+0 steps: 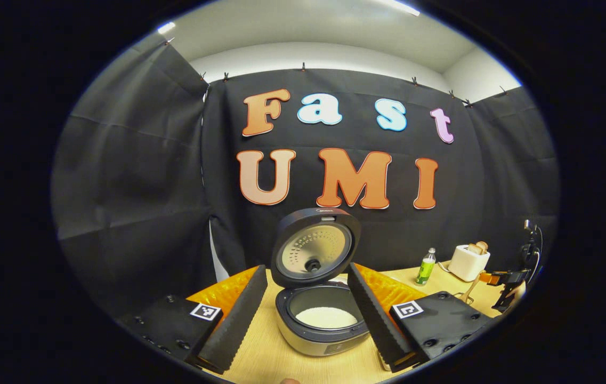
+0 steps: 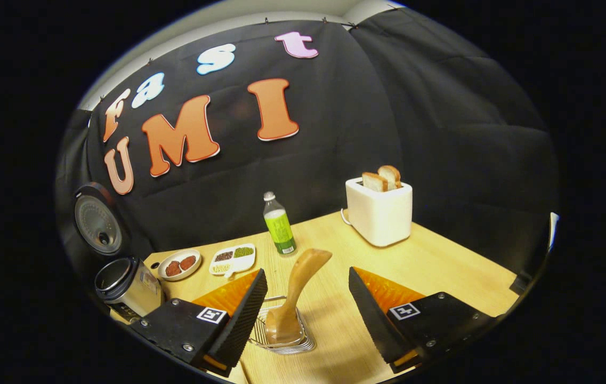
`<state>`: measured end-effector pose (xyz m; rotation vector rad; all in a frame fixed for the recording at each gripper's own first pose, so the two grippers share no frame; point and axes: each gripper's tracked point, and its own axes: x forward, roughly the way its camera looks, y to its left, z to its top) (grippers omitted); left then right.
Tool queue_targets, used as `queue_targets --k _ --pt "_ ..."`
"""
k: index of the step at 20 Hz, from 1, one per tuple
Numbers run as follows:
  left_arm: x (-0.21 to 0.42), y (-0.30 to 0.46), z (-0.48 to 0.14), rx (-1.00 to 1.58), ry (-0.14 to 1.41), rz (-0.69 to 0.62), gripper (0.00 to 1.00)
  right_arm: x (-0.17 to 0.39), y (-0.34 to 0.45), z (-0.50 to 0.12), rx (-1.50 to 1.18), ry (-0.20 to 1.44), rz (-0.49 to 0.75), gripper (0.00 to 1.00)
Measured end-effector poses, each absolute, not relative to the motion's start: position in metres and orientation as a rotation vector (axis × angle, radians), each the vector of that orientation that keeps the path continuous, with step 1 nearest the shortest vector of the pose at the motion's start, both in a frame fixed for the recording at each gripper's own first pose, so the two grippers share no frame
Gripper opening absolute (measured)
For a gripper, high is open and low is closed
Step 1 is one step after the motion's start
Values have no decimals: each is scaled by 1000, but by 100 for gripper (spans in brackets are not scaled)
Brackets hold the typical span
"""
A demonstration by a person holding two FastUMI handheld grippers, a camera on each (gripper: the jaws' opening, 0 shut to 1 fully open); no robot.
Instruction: Close the left gripper, press the button to open the rice cooker; take a wooden spoon from the chopstick holder with the right hand, scoop a spoonful of rice and pour it into the rice cooker, then put the wooden spoon back into the chopstick holder.
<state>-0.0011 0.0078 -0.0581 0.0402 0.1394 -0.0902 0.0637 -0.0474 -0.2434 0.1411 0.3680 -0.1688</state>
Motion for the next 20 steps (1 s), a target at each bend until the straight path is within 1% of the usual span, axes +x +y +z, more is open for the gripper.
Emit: queue_targets --k 3,4,5,6,7,8,9,10,11,12,13,15,16,17,18,19,20 --pt "3 17 -56 58 123 -61 97 67 -46 -261 166 412 -182 93" --pt "4 19 -57 62 117 -54 98 69 -45 -265 178 421 -180 86" --pt "5 19 -59 59 117 -51 99 69 -44 -266 189 421 -182 83" --pt "4 16 -63 53 121 -59 100 72 -42 -264 200 416 -185 76" --pt "5 14 -65 48 126 -69 99 74 -40 -264 206 415 -181 72" --pt "5 15 -68 45 130 -74 96 76 -40 -265 208 412 -181 64" --pt "8 16 -71 43 130 -74 100 78 -37 -263 220 405 -168 58" --pt "11 17 -72 40 128 -75 99 78 -34 -261 234 399 -158 47" --pt "15 16 -74 34 124 -79 98 78 -31 -261 249 401 -154 41" --pt "17 15 -78 30 123 -82 97 80 -31 -262 257 399 -160 28" --pt "21 15 -81 29 124 -85 96 81 -28 -260 265 397 -155 25" --pt "33 15 -89 41 120 -90 100 83 -23 -257 284 383 -139 21" --pt "40 17 -92 48 113 -85 100 85 -22 -257 287 380 -141 16" --pt "48 17 -93 50 104 -82 100 86 -21 -257 297 381 -149 14" --pt "54 15 -97 40 98 -82 100 89 -22 -257 306 381 -167 10" --pt "58 13 -99 20 97 -87 96 90 -22 -256 313 381 -171 8" --pt "60 9 -103 1 100 -95 100 92 -22 -254 323 377 -178 4"
